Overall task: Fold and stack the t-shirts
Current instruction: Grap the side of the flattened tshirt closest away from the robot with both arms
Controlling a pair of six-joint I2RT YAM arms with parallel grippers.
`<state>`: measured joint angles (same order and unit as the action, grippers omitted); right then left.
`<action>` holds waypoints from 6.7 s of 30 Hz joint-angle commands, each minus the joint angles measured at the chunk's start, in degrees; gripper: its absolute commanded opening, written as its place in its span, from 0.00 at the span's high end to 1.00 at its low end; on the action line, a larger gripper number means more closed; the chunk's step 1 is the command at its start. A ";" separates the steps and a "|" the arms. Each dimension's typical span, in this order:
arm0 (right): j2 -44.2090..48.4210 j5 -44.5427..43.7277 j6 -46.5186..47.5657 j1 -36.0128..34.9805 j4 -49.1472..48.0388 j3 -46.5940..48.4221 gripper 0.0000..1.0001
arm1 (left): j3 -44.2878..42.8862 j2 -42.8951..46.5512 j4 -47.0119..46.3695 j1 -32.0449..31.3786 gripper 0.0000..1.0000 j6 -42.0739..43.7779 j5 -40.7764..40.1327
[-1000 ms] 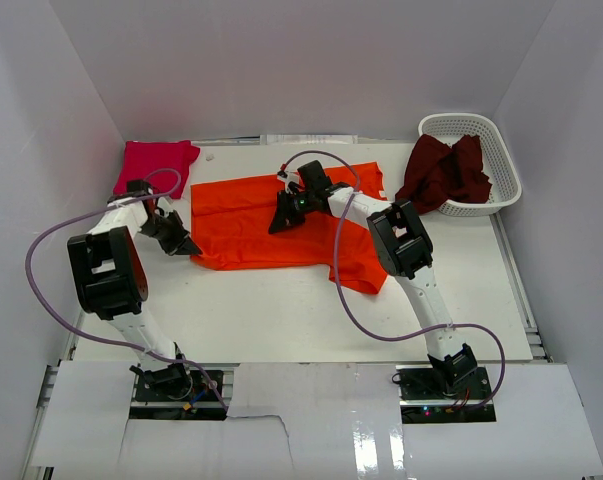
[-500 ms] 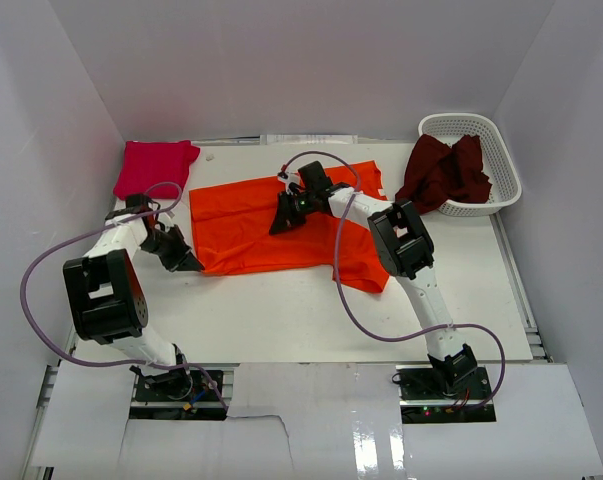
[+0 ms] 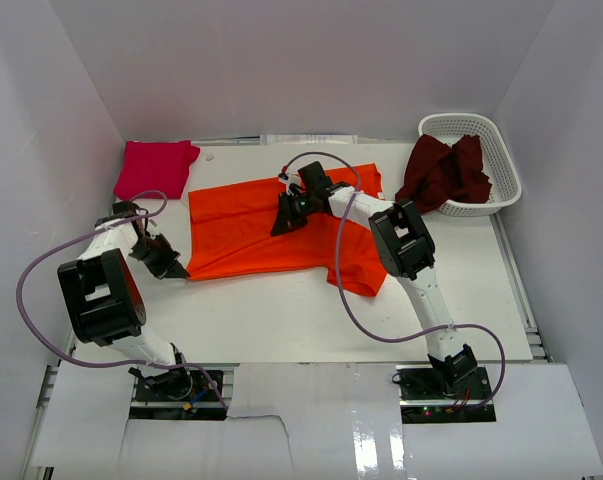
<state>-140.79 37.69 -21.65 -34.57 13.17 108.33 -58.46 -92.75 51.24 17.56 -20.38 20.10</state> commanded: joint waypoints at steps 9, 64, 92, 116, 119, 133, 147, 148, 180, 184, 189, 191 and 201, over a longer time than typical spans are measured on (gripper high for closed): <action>1.66 -2.54 2.66 0.38 4.94 0.83 0.66 | 0.80 0.82 -0.88 0.28 1.00 1.13 5.12; 105.01 -31.02 -43.55 17.77 11.54 -88.37 0.54 | 6.34 8.81 -6.60 0.19 1.00 -1.42 10.49; 96.23 -18.27 -55.25 27.62 -17.20 -99.81 0.49 | 6.43 8.38 -6.77 0.28 1.00 -1.33 11.10; 95.70 -17.74 -56.22 27.62 -19.85 -102.62 0.44 | 6.34 8.20 -6.60 0.19 1.00 -0.80 10.84; 95.09 -17.92 -55.43 27.62 -19.67 -102.53 0.44 | 6.34 8.37 -6.51 0.19 1.00 -0.71 10.84; 92.45 -20.20 -54.64 27.71 -19.93 -102.27 0.43 | 6.25 8.20 -6.33 0.19 1.00 -0.63 10.58; 87.01 -19.94 -55.08 27.80 -23.01 -100.16 0.55 | 5.90 7.94 -6.33 0.28 1.00 -0.45 10.58; 86.57 -19.94 -55.08 27.89 -23.10 -99.90 0.57 | 5.90 7.85 -6.33 0.19 1.00 -0.54 10.49; 75.04 -14.66 -53.06 27.62 -26.79 -94.71 0.92 | 5.81 7.76 -6.51 0.19 1.00 -0.19 10.49; 80.30 -14.67 -50.60 27.71 -18.83 -91.73 0.92 | 5.72 8.02 -6.51 0.28 1.00 -0.36 10.49; 85.15 -9.48 -45.53 28.06 -10.04 -86.99 0.92 | 4.85 7.94 -6.33 0.19 1.00 -0.45 10.58; 85.24 -8.78 -42.35 28.94 -3.17 -84.36 0.92 | 4.49 7.76 -6.24 0.19 1.00 -0.54 10.31; 85.95 -6.67 -25.91 40.52 10.90 -79.96 0.90 | 3.35 7.41 -5.80 0.45 1.00 -0.63 8.55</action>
<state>-55.90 29.54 -54.89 1.89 17.10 23.86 -53.41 -86.56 45.39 17.78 -21.45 29.12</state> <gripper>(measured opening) 0.100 0.013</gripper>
